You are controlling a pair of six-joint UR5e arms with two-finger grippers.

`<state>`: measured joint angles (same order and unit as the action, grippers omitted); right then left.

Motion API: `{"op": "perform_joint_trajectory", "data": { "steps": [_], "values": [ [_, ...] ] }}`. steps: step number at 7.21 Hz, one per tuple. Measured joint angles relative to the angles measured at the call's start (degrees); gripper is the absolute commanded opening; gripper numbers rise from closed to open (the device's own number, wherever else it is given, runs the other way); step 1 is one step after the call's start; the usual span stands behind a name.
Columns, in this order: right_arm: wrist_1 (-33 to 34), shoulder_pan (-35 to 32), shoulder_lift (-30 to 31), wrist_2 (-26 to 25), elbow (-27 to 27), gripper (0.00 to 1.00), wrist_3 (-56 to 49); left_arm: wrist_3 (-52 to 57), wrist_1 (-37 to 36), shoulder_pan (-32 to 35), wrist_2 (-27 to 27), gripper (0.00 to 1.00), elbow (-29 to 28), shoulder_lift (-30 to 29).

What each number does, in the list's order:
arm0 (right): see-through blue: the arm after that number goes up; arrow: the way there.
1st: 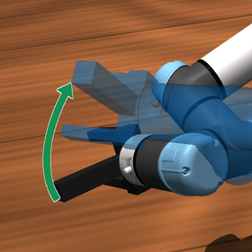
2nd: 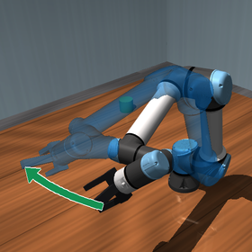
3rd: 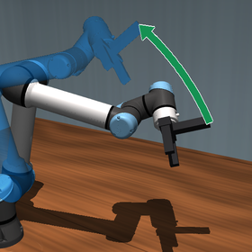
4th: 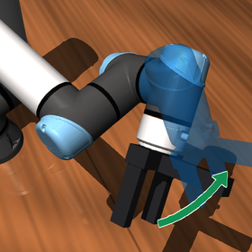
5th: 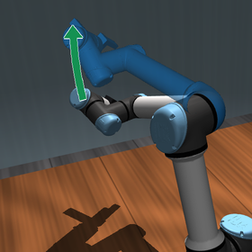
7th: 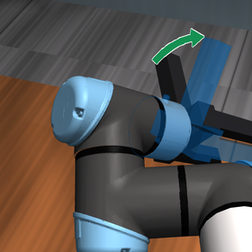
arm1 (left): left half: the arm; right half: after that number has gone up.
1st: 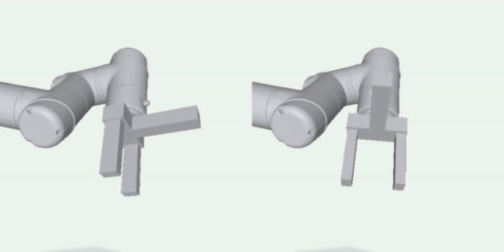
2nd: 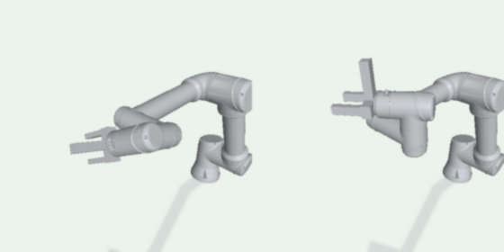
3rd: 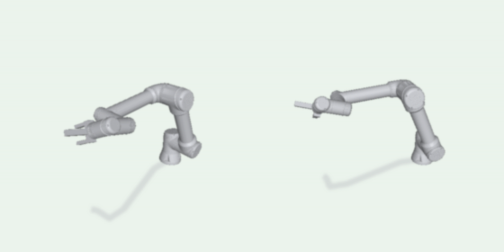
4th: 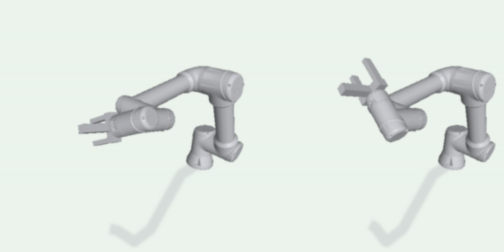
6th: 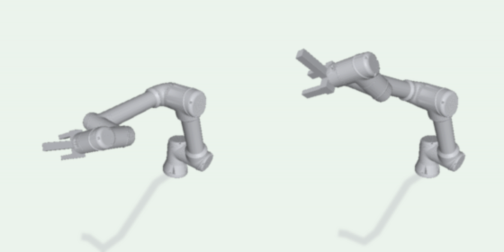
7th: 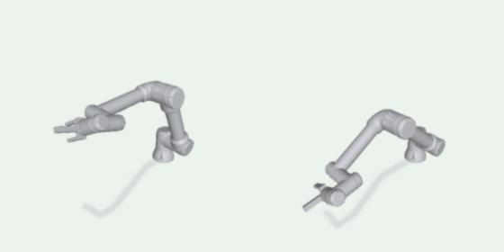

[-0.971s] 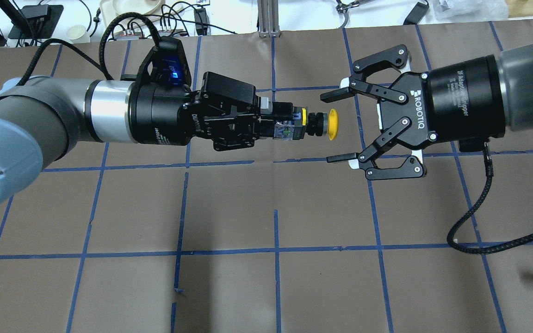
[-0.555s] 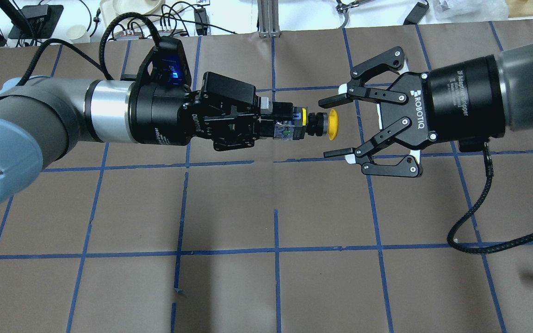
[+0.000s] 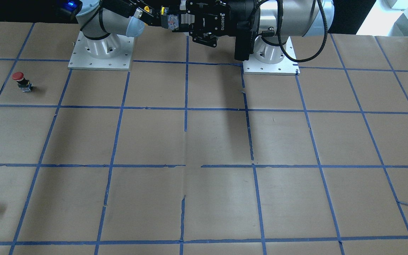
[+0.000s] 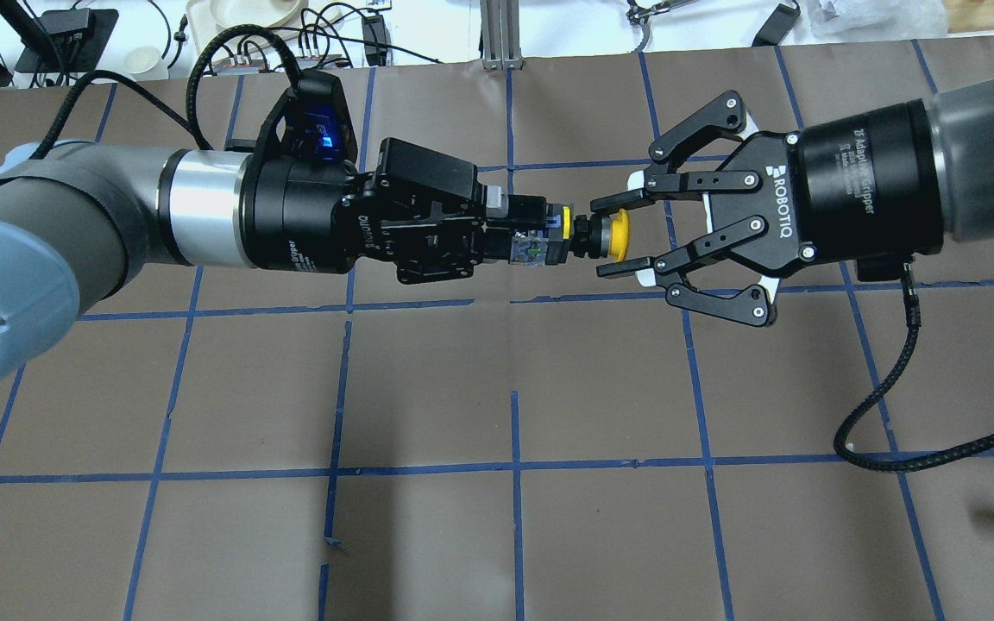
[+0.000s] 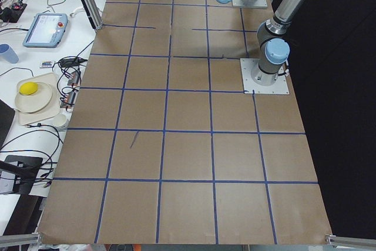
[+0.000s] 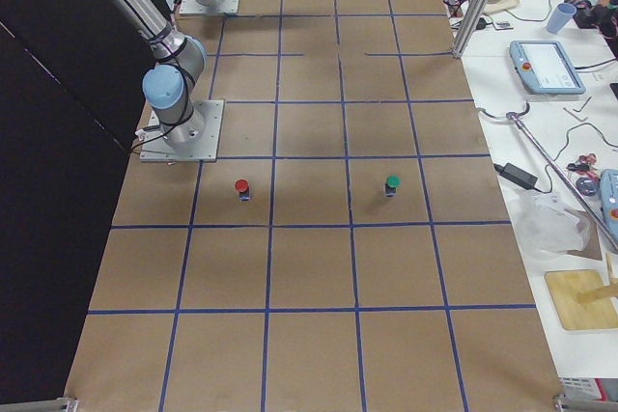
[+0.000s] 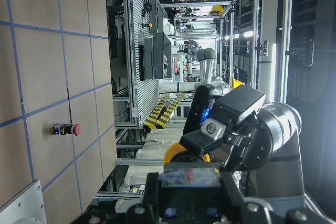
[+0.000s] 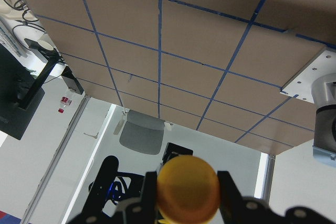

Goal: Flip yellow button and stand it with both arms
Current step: 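Open the left gripper and pull it back while the right gripper carries the button away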

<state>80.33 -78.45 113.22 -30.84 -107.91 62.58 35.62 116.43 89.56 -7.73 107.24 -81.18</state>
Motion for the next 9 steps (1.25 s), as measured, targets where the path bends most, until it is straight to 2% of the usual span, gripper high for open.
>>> {"op": "perform_joint_trajectory", "data": {
  "steps": [2,3,4,5,7,9],
  "values": [
    [0.5,0.3,-0.2,-0.6,0.2,0.31,-0.5,-1.5,0.0,0.0,-0.2,1.00,-0.2,-0.1],
    [1.6,0.4,-0.5,-2.6,0.3,0.31,-1.8,-2.0,-0.1,0.0,-0.8,1.00,-0.5,-0.1],
    [3.7,0.4,-1.4,-6.3,0.4,0.31,-5.2,-2.3,-0.3,-0.4,-4.2,1.00,-0.9,-0.1],
    [5.1,0.8,-2.7,-10.5,0.6,0.31,-10.7,-3.4,-1.4,-1.1,-10.5,1.00,-1.6,-0.3],
    [6.1,2.8,-5.5,-18.8,1.5,0.31,-25.2,-13.2,-11.2,-2.1,-28.2,1.00,-3.7,-1.4],
    [6.8,4.2,-10.0,-30.1,2.5,0.30,-47.3,-21.3,-20.9,-2.4,-44.7,1.00,-4.5,-2.7]
  ]
}}
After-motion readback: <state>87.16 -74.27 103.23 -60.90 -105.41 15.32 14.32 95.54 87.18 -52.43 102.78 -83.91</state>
